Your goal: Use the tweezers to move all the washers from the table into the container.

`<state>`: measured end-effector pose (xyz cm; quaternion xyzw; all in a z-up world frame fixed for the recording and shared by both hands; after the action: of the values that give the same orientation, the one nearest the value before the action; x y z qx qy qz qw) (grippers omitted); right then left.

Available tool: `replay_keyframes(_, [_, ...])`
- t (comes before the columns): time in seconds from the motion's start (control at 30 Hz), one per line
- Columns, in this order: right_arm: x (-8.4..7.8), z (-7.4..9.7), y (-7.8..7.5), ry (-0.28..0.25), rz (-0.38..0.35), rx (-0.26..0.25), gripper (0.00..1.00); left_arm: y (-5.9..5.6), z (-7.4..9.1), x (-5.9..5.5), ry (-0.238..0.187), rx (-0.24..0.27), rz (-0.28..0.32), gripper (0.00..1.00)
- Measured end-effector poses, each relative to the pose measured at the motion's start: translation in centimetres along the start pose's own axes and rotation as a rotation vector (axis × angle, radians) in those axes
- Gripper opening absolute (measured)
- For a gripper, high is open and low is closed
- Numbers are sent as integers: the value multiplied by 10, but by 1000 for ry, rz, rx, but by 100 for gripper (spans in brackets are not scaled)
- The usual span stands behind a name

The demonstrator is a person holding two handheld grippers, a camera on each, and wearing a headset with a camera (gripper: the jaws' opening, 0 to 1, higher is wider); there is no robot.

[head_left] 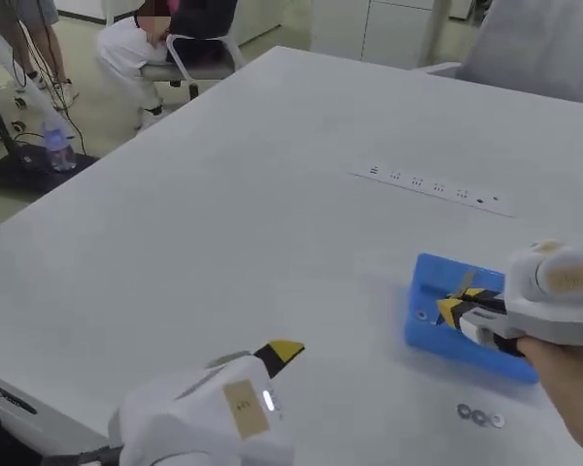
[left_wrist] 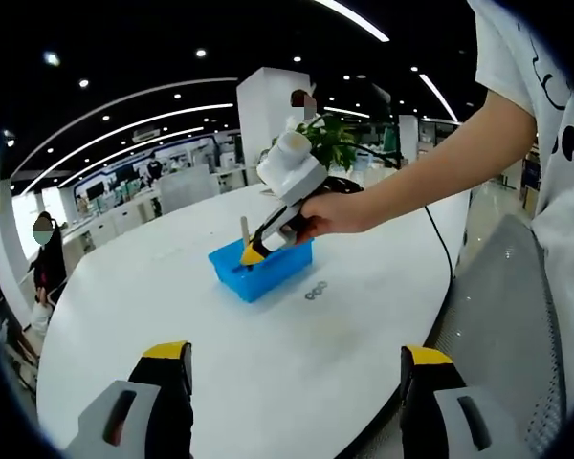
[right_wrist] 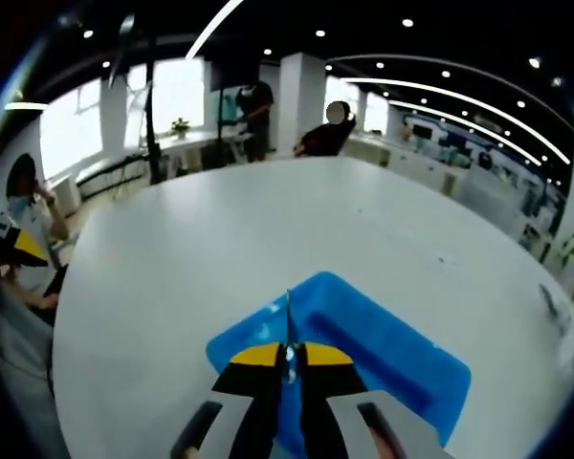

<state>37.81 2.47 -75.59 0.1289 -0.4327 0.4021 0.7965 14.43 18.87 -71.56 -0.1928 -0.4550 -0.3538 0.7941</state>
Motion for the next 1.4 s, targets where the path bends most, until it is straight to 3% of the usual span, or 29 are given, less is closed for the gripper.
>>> replay_keyframes(0.23, [6,9,-4,-26,-20,-9,4,0,-1,-1,20,-3,0,92])
replay_keyframes(0.43, [20,42,-4,-97,11,-24,4,0,-1,-2,30,3,0,91])
replay_keyframes(0.53, [22,59,-1,-140,-12,-29,4,0,-1,-3,33,1,0,91])
replay_keyframes(0.7, [12,85,6,-158,-61,-27,4,-1,-2,-2,18,-11,6,93])
replay_keyframes(1.0, [-28,102,28,-99,-169,-13,4,-2,-1,-1,3,-4,7,94])
replay_keyframes(1.4, [-50,91,30,-34,-143,11,4,-1,0,0,1,18,2,92])
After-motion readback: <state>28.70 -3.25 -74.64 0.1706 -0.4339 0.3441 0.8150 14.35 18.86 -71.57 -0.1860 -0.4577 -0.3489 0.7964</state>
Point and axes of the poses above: the centre of the closed fingertips' face, and the gripper's own axes: z roughly backward along the fingers, y roughly to its left, x roughly out of its top, the point moved 10 cm from there along z, roughly backward along the fingers, and after that the axes turned 9 degrees about -x, right-handed, at the moved point
